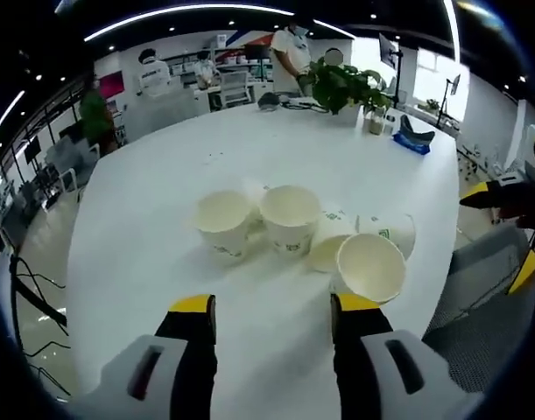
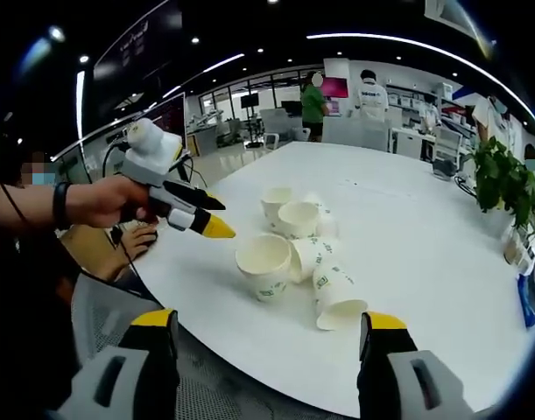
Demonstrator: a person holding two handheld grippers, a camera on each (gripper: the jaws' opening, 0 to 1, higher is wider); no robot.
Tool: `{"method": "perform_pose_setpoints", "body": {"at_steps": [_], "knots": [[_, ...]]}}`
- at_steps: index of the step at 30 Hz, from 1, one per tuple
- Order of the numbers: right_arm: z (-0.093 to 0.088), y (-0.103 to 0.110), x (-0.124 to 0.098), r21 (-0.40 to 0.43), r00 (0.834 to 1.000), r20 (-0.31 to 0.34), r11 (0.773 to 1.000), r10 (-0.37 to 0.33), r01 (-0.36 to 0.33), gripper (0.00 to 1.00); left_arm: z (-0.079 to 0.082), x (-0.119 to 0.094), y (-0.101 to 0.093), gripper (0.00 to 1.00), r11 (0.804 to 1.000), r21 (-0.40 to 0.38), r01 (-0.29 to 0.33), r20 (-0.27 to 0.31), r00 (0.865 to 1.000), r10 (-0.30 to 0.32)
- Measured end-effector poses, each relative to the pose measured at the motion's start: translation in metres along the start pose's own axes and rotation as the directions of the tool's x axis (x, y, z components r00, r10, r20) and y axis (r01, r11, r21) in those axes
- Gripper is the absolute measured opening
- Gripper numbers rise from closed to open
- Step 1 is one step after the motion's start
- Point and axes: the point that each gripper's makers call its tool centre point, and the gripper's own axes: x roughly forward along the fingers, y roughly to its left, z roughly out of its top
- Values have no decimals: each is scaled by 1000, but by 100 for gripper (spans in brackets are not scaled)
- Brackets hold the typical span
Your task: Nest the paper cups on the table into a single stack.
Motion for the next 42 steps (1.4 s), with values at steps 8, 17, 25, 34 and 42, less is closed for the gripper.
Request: {"method": "perform_pose_setpoints", "body": {"at_steps": [8,17,25,34,42], "knots": [[1,4,0,-13,1000,-4,1000,-3,3,87,15,12,13,52,990,142,5,22,1000,-8],[0,-4,-5,22,999,10,999,-35,35,86,37,29,16,46,953,301,22,31,999,-33],[0,-7,-10,43,999,12,998,-52,51,86,45,52,18,36,934,353,59,-6,998,-61],[-7,-8,-11,56,998,-6,997,-58,59,86,44,83,31,27,934,340,113,-107,991,-81],[-8,-11,-11,67,998,-11,996,-66,66,86,34,96,36,13,953,267,144,-166,981,-102]]}}
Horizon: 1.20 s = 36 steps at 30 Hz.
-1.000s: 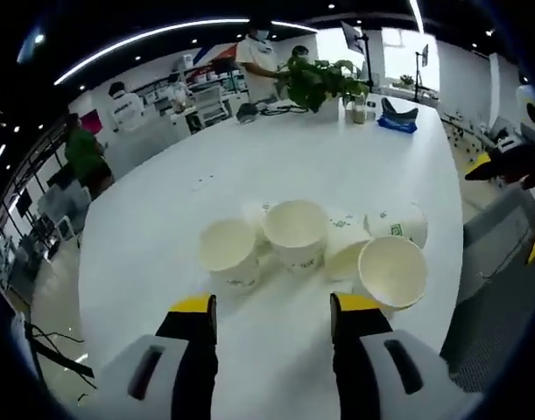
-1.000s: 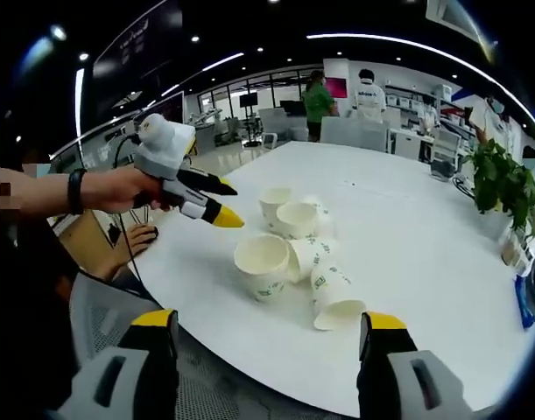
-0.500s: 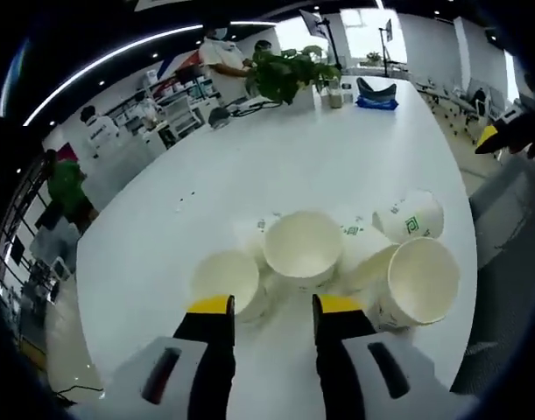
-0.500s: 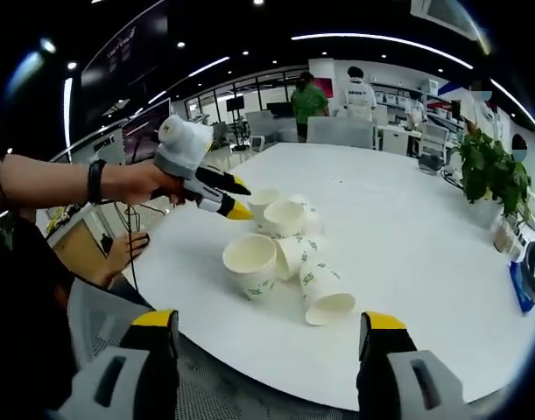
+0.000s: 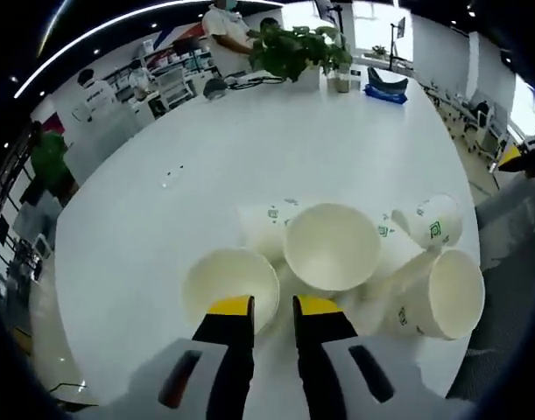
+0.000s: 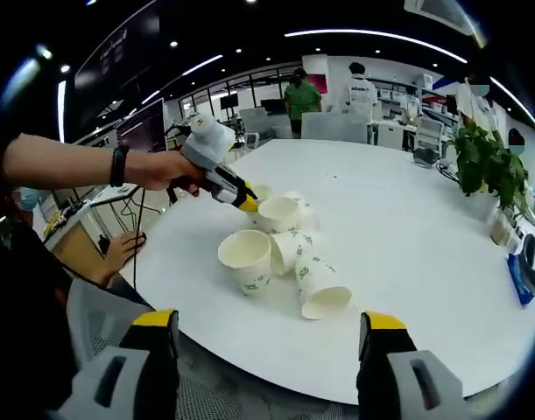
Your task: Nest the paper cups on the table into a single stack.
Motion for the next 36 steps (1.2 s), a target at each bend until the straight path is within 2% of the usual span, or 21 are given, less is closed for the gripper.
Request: {"method": "perform_pose_setpoints", "body": {"at_steps": [3,7,9,14,24,32,36], "knots": [[-1,1,1,-3,1000,-6,1000,6,-6,86,-6,2,5,1,1000,-20,-8,-21,1000,7],[-2,2,3,-4,1000,-12,1000,11,-11,86,-8,-6,9,0,995,-94,-34,-11,999,33],[-2,2,4,-9,1000,-12,1000,14,-14,86,-8,-11,14,0,995,-88,-51,-1,999,51],[-2,4,5,-19,1000,-15,1000,20,-20,86,-15,-23,14,0,988,-138,-70,23,997,74],[3,4,7,-21,1000,4,999,27,-27,86,-23,-46,0,0,986,-145,-85,42,995,92],[7,5,8,-34,999,11,999,41,-41,86,-15,-73,-17,0,986,-137,-98,58,993,107],[8,5,9,-38,999,13,998,46,-46,86,-22,-75,-18,0,985,-139,-99,57,993,108]]}}
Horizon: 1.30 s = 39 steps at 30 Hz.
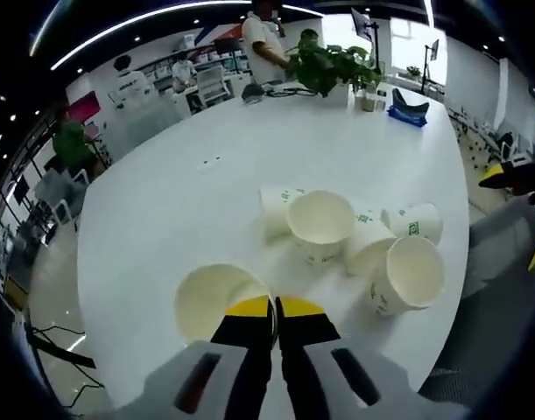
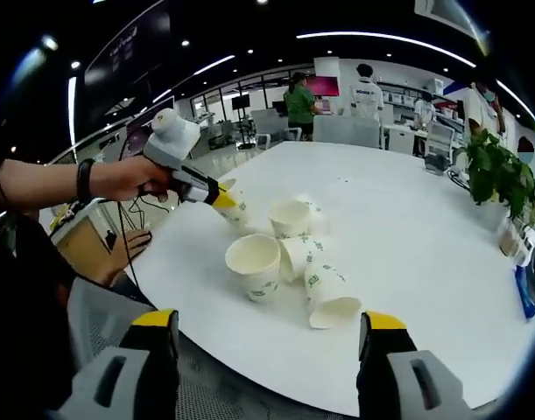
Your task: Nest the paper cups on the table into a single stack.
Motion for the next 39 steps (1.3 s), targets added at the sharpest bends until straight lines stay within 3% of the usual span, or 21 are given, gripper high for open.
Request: {"method": "perform_pose_setpoints", "body": {"at_steps": [3,12,25,39], "knots": [[2,1,0,-7,1000,4,1000,5,-5,86,-5,-7,-3,0,1000,-7,0,-4,1000,0],[1,1,1,-4,1000,10,1000,6,-6,86,0,-34,-17,0,1000,-26,4,43,999,-3],[-4,3,2,1,1000,8,1000,16,-16,86,9,-48,-52,0,997,64,33,42,998,-35],[-7,5,1,7,1000,7,1000,23,-23,86,50,-62,-96,0,978,177,113,61,990,-125]]}}
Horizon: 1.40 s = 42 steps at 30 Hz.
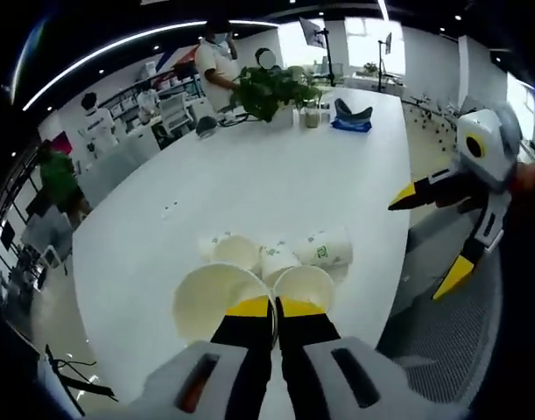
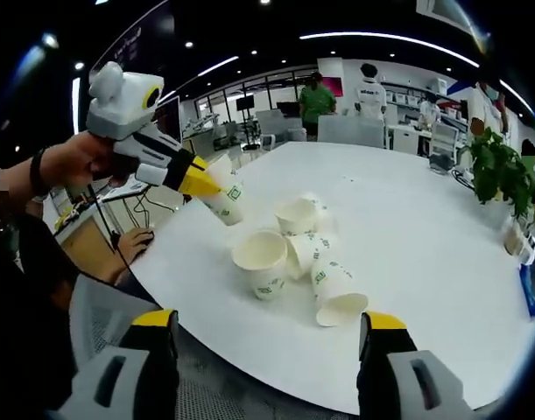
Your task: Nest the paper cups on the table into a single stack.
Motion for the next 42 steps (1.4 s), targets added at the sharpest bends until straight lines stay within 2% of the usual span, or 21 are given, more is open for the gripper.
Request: {"method": "perform_pose_setpoints", "body": {"at_steps": [3,11,17,26,30,42], "knots": [[-1,1,-1,-2,1000,-4,1000,0,0,86,7,3,-9,0,1000,22,22,-2,1000,-22],[0,-1,-1,3,1000,-1,1000,-6,6,86,5,15,-29,0,995,75,72,-41,997,-69],[0,-2,-1,6,1000,-3,1000,-7,8,86,7,18,-32,0,993,82,90,-51,995,-86],[-1,-2,1,11,1000,-8,1000,-6,6,86,-4,30,-45,0,987,86,134,-94,988,-126],[-1,-1,2,9,1000,-13,1000,-2,2,86,-4,30,-50,0,986,91,139,-109,986,-129],[-3,-5,4,12,1000,-21,1000,-2,2,86,-9,44,-50,0,986,67,150,-128,982,-141]]}}
